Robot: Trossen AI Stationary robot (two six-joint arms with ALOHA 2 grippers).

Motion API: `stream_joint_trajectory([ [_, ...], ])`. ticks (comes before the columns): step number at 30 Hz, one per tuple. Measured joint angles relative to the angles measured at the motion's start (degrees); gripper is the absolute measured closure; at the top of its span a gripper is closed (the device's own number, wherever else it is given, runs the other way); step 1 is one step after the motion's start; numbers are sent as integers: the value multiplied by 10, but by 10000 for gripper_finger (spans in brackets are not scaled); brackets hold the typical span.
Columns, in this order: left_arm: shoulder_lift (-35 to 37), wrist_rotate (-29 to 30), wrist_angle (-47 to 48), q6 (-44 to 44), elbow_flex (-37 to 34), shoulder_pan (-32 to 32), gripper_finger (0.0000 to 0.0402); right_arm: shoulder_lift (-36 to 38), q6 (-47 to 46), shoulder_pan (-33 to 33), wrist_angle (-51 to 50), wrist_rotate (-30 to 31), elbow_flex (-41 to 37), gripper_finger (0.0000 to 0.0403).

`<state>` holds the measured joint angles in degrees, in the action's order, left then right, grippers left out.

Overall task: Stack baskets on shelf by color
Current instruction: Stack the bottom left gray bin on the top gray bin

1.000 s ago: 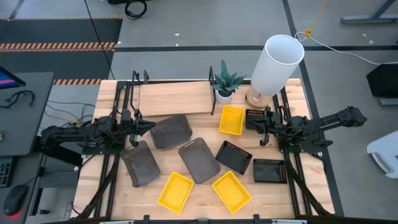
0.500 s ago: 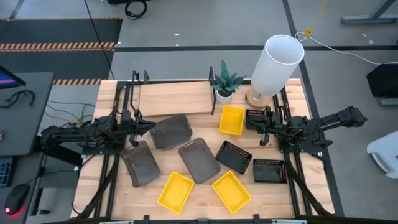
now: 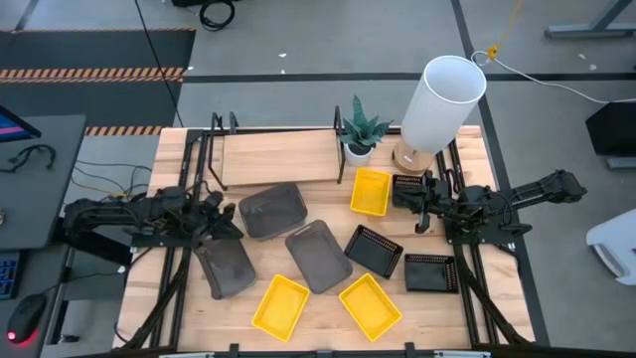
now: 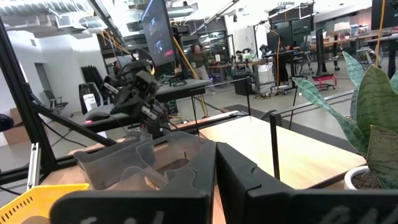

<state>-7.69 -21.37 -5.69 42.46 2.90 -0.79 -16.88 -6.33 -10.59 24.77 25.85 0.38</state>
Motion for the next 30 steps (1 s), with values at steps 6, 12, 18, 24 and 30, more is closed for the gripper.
stream_joint_trajectory([
  [6, -45, 66, 74, -85, 62, 44, 397, 0, 0, 0, 0, 0, 0, 384],
  [12, -113, 159, 128, -136, 138, 103, 397, 0, 0, 0, 0, 0, 0, 384],
  [18, -180, 216, 256, -111, 224, 140, 397, 0, 0, 0, 0, 0, 0, 384],
  [24, -232, 225, 387, -89, 290, 179, 397, 0, 0, 0, 0, 0, 0, 384],
  [30, -282, 224, 436, -83, 316, 223, 397, 0, 0, 0, 0, 0, 0, 384],
])
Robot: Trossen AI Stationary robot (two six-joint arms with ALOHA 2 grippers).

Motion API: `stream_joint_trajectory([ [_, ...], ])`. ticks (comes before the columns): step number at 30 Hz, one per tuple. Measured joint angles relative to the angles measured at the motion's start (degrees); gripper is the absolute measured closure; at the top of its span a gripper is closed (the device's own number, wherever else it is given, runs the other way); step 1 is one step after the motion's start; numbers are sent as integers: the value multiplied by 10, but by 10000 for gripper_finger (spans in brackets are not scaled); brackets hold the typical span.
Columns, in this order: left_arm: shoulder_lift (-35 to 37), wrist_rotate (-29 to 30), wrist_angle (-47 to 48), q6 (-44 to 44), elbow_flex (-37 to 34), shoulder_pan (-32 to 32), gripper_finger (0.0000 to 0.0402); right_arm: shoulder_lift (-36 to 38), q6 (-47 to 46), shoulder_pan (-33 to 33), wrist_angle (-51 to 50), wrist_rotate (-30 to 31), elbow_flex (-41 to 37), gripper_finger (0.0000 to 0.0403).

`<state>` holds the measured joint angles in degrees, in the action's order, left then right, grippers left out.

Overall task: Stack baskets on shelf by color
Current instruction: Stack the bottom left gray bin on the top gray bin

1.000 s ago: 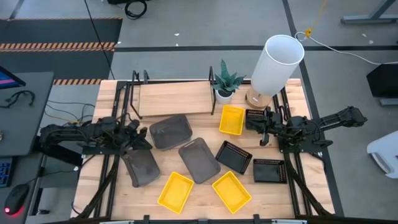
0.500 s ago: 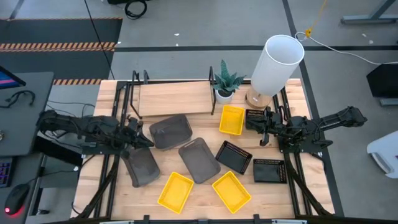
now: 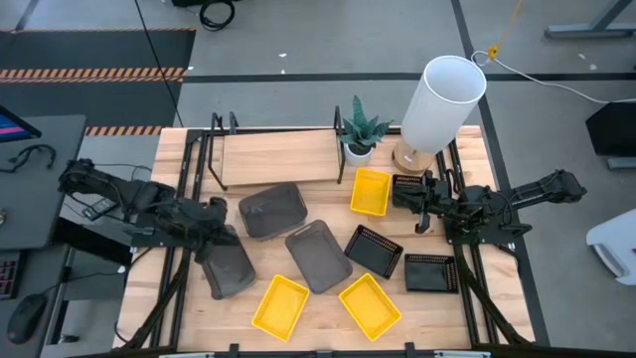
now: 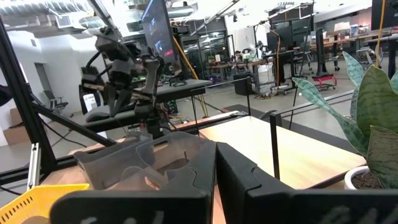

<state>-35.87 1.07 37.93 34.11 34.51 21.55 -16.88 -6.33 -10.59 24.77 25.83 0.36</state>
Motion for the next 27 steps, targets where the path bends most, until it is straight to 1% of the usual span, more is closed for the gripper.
stream_joint_trajectory([
  [4, -56, 0, 6, 5, 10, 20, 397, 0, 0, 0, 0, 0, 0, 384],
  [8, -128, 1, 12, 32, 39, 27, 397, 0, 0, 0, 0, 0, 0, 384],
  [13, -219, 3, 73, 55, 112, 32, 397, 0, 0, 0, 0, 0, 0, 384],
  [18, -308, 25, 173, 89, 213, 32, 397, 0, 0, 0, 0, 0, 0, 384],
  [21, -355, 30, 223, 88, 263, 32, 397, 0, 0, 0, 0, 0, 0, 384],
  [24, -385, 18, 237, 88, 285, 32, 392, 0, 0, 0, 0, 0, 0, 384],
  [27, -404, 7, 235, 75, 289, 32, 381, 0, 0, 0, 0, 0, 0, 384],
])
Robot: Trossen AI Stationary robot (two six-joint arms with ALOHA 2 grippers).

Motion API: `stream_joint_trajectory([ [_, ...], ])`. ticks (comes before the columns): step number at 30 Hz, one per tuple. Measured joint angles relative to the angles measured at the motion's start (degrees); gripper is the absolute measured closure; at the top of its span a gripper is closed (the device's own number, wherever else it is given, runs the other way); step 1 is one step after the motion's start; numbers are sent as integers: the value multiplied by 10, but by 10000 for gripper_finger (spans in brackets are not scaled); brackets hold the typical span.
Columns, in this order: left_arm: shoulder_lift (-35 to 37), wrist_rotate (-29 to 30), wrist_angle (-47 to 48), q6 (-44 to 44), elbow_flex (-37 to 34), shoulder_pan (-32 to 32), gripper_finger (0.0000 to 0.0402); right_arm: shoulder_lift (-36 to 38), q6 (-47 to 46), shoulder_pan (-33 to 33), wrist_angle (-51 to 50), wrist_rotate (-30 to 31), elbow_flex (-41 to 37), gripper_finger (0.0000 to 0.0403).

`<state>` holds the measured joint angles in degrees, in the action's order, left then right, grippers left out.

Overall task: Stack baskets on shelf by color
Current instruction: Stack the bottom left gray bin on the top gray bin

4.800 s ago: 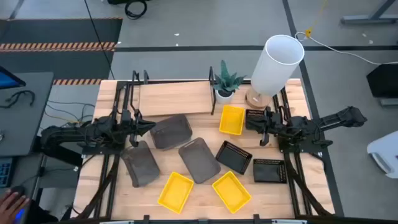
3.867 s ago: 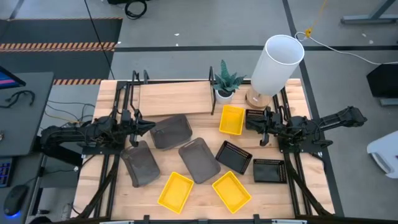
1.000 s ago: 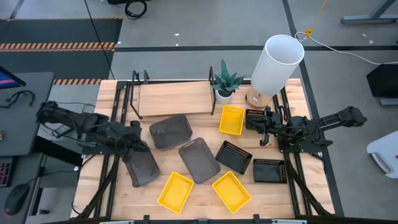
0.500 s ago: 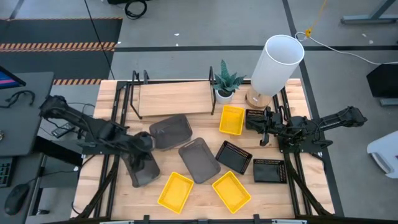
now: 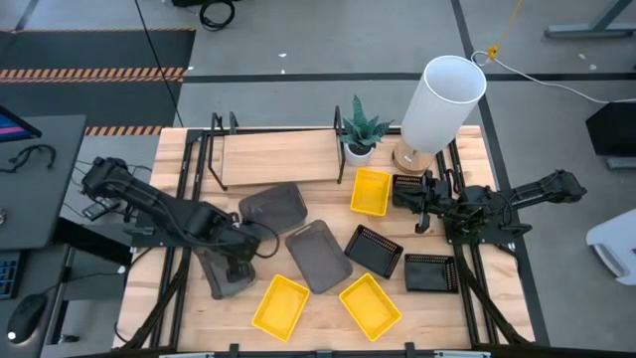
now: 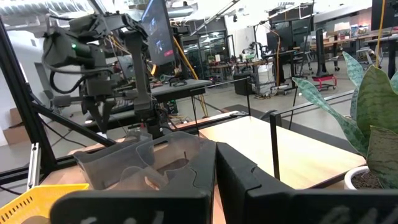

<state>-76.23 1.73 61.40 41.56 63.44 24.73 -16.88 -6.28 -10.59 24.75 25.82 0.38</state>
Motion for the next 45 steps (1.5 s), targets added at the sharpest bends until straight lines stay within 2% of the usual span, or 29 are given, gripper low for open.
stream_joint_trajectory([
  [6, -23, -25, 24, -64, 0, -22, 374, 0, 0, 0, 0, 0, 0, 384],
  [11, -39, 6, 47, -146, 0, -19, 360, 0, 0, 0, 0, 0, 0, 384],
  [15, -63, 45, 59, -203, 0, -13, 319, 0, 0, 0, 0, 0, 0, 384],
  [20, -110, 48, 92, -318, 0, -8, 273, 0, 0, 0, 0, 0, 0, 384],
  [23, -139, 52, 102, -398, 0, 1, 264, 0, 0, 0, 0, 0, 0, 384],
  [26, -158, 88, 101, -445, 2, 10, 266, 0, 0, 0, 0, 0, 0, 384],
  [29, -170, 105, 103, -453, -1, 20, 273, 0, 0, 0, 0, 0, 0, 384],
  [38, -168, 103, 138, -409, 25, 42, 285, 0, 0, 0, 0, 0, 0, 384],
  [45, -168, 103, 135, -452, 27, 40, 285, 0, 0, 0, 0, 0, 0, 384],
])
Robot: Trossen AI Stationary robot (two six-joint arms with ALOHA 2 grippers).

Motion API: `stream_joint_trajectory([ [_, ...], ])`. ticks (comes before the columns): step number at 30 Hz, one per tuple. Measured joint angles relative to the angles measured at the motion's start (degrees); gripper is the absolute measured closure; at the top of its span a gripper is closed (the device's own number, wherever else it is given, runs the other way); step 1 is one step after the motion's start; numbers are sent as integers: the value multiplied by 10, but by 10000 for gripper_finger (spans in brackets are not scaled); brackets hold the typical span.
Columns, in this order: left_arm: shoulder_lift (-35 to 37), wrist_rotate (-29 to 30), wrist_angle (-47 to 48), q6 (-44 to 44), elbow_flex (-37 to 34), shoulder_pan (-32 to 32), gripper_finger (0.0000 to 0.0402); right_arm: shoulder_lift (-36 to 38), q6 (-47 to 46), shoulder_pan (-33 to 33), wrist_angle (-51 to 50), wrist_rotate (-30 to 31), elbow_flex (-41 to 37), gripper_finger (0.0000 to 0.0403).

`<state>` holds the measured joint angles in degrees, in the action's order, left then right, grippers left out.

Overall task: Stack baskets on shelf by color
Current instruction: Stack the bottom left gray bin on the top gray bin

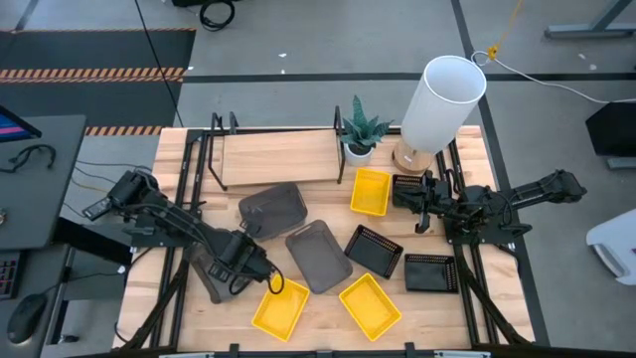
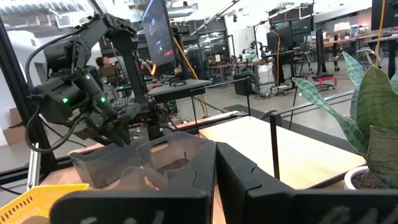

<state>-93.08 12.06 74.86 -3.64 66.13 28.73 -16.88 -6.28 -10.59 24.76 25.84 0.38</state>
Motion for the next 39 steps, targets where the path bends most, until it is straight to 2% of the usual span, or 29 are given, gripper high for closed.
stream_joint_trajectory([
  [5, 0, -22, -4, -16, -28, 0, 285, 0, 0, 0, 0, 0, 0, 384],
  [14, 0, -23, -61, -28, -77, -5, 287, 0, 0, 0, 0, 0, 0, 384],
  [17, 0, -27, -62, -12, -80, -14, 310, 0, 0, 0, 0, 0, 0, 384],
  [22, 1, -34, -58, -12, -81, -20, 388, 0, 0, 0, 0, 0, 0, 384],
  [27, 1, -41, -65, 0, -79, -18, 393, 0, 0, 0, 0, 0, 0, 384],
  [32, 1, -35, -25, 1, -44, -19, 396, 0, 0, 0, 0, 0, 0, 384],
  [35, 1, -16, 14, 17, -6, -20, 396, 0, 0, 0, 0, 0, 0, 384],
  [39, 1, -21, 59, 42, 50, -35, 396, 0, 0, 0, 0, 0, 0, 384],
])
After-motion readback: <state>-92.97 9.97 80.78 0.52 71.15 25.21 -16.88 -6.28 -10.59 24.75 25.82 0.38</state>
